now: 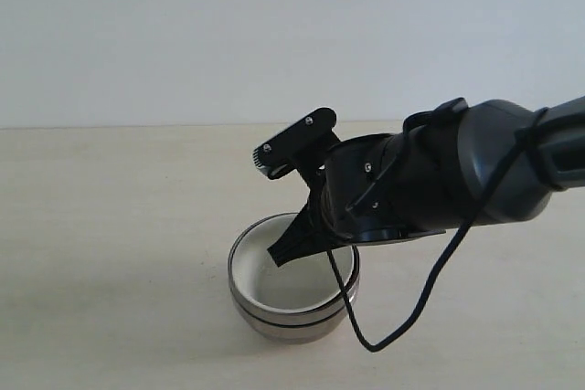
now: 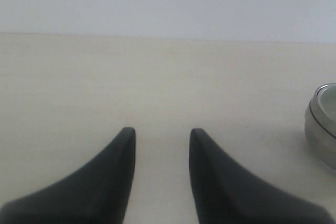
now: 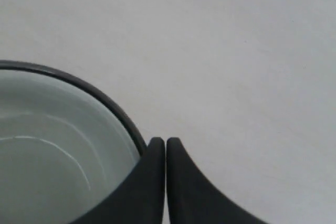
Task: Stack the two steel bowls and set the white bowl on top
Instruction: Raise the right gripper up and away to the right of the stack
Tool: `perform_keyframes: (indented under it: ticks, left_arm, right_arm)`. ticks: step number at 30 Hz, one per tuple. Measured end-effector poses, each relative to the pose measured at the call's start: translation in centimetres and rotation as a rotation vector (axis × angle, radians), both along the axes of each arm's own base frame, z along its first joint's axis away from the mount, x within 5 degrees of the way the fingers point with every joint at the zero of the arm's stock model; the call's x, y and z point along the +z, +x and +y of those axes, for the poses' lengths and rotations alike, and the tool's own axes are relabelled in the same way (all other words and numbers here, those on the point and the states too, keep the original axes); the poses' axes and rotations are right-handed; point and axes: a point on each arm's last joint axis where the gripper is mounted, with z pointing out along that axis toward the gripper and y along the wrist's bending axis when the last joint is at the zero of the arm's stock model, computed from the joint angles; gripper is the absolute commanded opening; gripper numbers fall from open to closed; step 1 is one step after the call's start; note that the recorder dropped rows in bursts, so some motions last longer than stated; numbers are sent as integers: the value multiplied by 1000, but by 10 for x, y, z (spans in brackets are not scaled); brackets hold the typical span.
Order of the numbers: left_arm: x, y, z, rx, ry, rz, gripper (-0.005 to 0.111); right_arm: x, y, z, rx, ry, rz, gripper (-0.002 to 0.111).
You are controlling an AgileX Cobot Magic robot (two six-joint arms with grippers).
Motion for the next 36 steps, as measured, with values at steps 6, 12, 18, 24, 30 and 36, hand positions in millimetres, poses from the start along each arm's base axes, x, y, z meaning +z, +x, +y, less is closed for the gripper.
perform_keyframes:
  ticks: [6,12,18,24,30,36]
  left_arm:
    - [0,0,0,0,0,0,32]
    - [0,0,0,0,0,0,32]
    - [0,0,0,0,0,0,32]
    - [0,0,0,0,0,0,32]
    - [0,0,0,0,0,0,32]
    - [0,0,0,0,0,0,32]
  right_arm:
    - [0,-1,5,28,52,10,0]
    - [0,0,0,-10,14,1,0]
    - [0,0,0,-15,10,0,0]
    - [0,0,2,7,29,2,0]
    - [26,-8,16,133,221,-10,0]
    - [58,-28,44,383,609,36,0]
